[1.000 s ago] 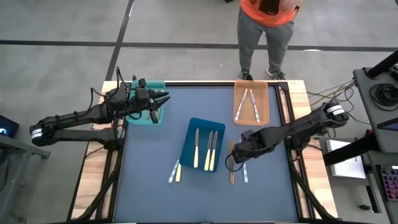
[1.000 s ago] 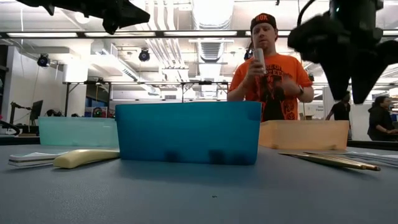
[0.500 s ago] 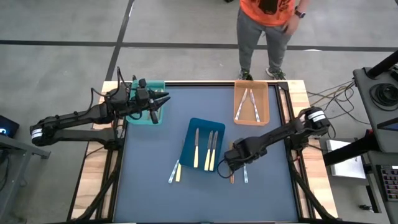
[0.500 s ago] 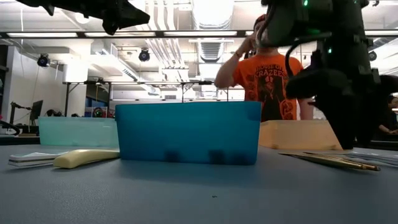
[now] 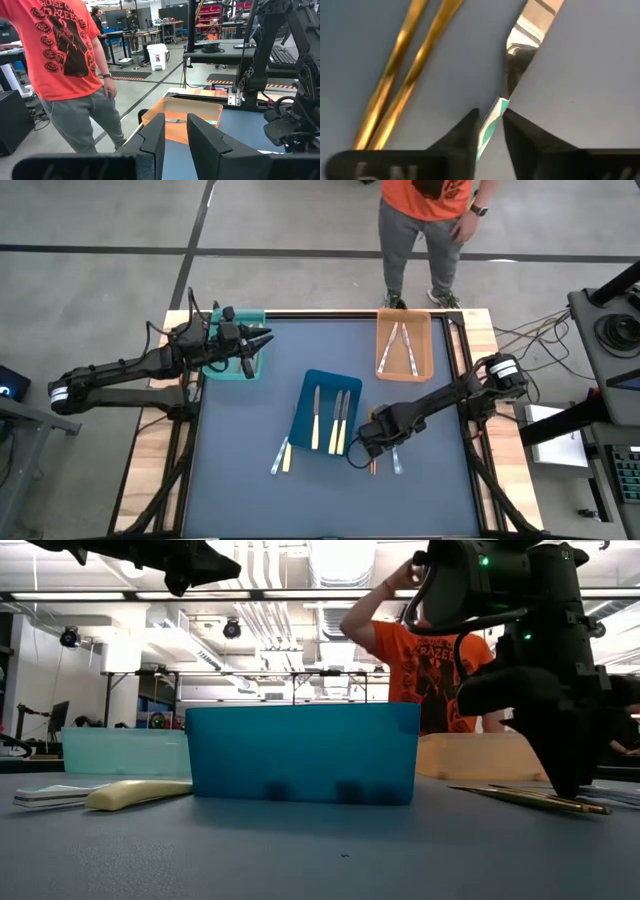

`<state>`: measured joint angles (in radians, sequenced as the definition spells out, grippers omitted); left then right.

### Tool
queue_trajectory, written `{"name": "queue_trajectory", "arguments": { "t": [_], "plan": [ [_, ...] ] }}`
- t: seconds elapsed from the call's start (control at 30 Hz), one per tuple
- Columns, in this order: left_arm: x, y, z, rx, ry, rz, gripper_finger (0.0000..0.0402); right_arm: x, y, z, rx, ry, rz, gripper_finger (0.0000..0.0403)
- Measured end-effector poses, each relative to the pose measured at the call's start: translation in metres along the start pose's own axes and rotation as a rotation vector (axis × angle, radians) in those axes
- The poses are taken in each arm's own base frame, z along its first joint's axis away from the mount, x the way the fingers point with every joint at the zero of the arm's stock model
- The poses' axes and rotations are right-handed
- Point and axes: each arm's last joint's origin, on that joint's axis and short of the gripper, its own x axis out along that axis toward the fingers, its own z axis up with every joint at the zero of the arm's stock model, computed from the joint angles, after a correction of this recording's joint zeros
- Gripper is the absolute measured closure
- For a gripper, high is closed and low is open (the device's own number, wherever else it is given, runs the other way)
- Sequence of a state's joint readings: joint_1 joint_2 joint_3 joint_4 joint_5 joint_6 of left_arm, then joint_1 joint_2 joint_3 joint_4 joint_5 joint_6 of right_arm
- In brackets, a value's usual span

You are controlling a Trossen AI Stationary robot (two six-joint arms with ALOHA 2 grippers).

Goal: Sort silverware by color (type)
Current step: Put the right blue and white knife into the orange bin

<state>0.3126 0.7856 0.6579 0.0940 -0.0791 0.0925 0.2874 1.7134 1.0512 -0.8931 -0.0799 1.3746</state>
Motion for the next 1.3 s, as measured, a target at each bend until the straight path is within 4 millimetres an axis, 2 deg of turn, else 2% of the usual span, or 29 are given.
{"name": "queue_trajectory", "arguments": {
  "t": [0.13, 0.43, 0.57, 0.77, 0.87, 1.03, 1.13, 1.3],
  "plan": [
    [0.000, 0.000, 0.000, 0.000, 0.000, 0.000, 0.0338, 0.002, 0.000, 0.000, -0.001, -0.002, 0.007, 0.0382],
    [0.000, 0.000, 0.000, 0.000, 0.000, -0.003, 0.0338, 0.000, -0.001, 0.001, 0.015, -0.003, 0.013, 0.0384],
    [0.000, 0.000, 0.000, 0.000, 0.000, -0.005, 0.0338, -0.011, -0.011, -0.001, 0.017, -0.013, -0.005, 0.0385],
    [0.000, 0.000, 0.000, 0.001, -0.001, -0.007, 0.0338, -0.044, -0.032, -0.006, 0.034, -0.085, 0.006, 0.0386],
    [0.000, 0.000, 0.000, 0.001, -0.002, -0.007, 0.0338, -0.065, -0.042, -0.007, 0.040, -0.207, 0.072, 0.0386],
    [0.000, 0.000, 0.000, 0.002, -0.003, -0.007, 0.0338, -0.092, -0.058, -0.004, 0.030, -0.544, 0.179, 0.0386],
    [0.000, 0.000, 0.000, 0.002, -0.004, -0.006, 0.0338, -0.101, -0.064, -0.001, -0.004, -0.765, 0.249, 0.0386],
    [0.000, 0.000, 0.001, 0.002, -0.016, -0.005, 0.0338, -0.107, -0.071, 0.005, -0.009, -1.131, 0.266, 0.0387]
  ]
}}
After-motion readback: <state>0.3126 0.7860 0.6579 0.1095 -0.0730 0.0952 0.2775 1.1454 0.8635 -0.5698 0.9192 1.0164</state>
